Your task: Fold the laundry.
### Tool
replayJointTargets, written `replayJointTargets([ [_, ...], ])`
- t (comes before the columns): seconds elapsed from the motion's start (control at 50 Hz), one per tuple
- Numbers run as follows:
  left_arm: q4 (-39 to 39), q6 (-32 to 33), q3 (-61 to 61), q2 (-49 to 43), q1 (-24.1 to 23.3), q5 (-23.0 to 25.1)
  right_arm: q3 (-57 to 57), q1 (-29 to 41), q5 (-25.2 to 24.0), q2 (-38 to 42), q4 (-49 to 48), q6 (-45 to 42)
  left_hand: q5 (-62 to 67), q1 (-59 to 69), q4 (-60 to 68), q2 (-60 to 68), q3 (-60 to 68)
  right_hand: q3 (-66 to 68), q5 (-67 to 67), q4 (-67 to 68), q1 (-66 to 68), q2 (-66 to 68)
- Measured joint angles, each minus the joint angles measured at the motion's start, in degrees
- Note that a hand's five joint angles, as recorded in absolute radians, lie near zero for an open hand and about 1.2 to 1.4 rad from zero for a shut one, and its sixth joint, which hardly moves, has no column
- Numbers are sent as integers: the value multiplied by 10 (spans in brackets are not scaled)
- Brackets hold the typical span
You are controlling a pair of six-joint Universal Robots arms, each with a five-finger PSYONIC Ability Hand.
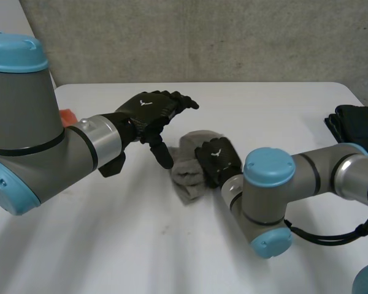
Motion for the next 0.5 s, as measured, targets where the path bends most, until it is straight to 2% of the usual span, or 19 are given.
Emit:
replayJointTargets([
  [0.18, 0, 0, 0, -1, 0, 0, 11, -88, -18, -44, 12, -9, 0, 0, 0, 0, 0, 5, 3, 6, 4, 2],
  [0.3, 0, 0, 0, 0, 0, -1, 16, -205, -96, -69, 41, -65, 0, 0, 0, 0, 0, 5, 3, 6, 4, 2],
  [0.34, 0, 0, 0, 0, 0, -1, 16, -216, -106, -70, 45, -75, 0, 0, 0, 0, 0, 5, 3, 6, 4, 2],
  [0.38, 0, 0, 0, 1, 0, -1, 7, -263, -149, -70, 57, -124, 0, 0, 0, 0, 0, 5, 3, 6, 4, 2],
  [0.5, 0, 0, 0, 1, 1, -1, -42, -328, -226, -62, 63, -203, 0, 0, 0, 0, 0, 5, 3, 6, 11, 2],
])
